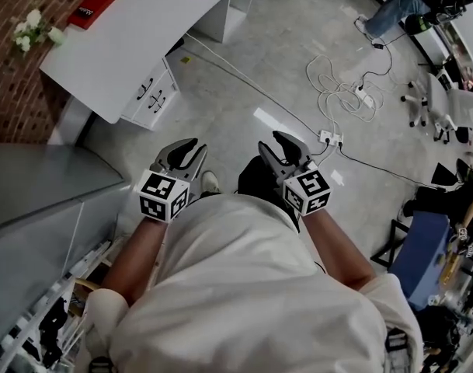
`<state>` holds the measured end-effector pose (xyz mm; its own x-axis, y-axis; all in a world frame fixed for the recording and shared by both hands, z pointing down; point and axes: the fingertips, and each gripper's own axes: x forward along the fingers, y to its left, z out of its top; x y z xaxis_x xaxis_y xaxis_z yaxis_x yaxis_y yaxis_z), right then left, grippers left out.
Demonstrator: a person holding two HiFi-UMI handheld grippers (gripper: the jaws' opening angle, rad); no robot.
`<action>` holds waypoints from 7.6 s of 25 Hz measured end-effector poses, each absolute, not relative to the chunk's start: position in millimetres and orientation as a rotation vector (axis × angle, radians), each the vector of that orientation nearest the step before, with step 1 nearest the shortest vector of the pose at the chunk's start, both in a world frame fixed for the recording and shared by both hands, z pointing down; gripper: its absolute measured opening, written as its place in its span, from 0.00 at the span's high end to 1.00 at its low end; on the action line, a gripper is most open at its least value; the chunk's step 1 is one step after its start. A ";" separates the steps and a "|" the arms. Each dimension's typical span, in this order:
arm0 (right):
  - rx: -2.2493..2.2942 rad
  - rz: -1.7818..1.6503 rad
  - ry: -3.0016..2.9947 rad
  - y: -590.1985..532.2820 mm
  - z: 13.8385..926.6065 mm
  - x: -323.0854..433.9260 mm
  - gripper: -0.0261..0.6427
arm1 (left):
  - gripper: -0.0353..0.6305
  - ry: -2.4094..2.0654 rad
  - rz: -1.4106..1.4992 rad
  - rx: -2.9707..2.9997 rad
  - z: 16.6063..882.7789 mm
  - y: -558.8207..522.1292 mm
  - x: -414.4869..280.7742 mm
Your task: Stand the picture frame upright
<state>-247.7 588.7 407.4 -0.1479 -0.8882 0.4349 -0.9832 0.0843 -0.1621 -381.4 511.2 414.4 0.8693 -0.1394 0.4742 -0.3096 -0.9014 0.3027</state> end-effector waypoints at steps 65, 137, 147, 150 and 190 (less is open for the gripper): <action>1.368 0.822 -2.316 61.6 458.4 33.6 0.73 | 0.84 -0.728 0.497 2.356 459.0 41.1 -108.3; 0.773 1.144 -2.176 -192.5 625.2 40.2 0.82 | 0.88 -0.880 0.589 1.811 618.6 -172.1 -52.3; 0.803 1.091 -2.233 -207.5 605.8 61.4 0.84 | 0.89 -0.907 0.604 1.871 602.9 -186.2 -33.8; 0.815 1.072 -2.252 -211.7 598.4 68.2 0.84 | 0.90 -0.914 0.620 1.891 599.0 -190.6 -28.2; 0.827 0.772 -2.414 -283.9 551.1 143.2 0.89 | 0.92 -0.990 0.701 2.097 555.5 -266.3 43.4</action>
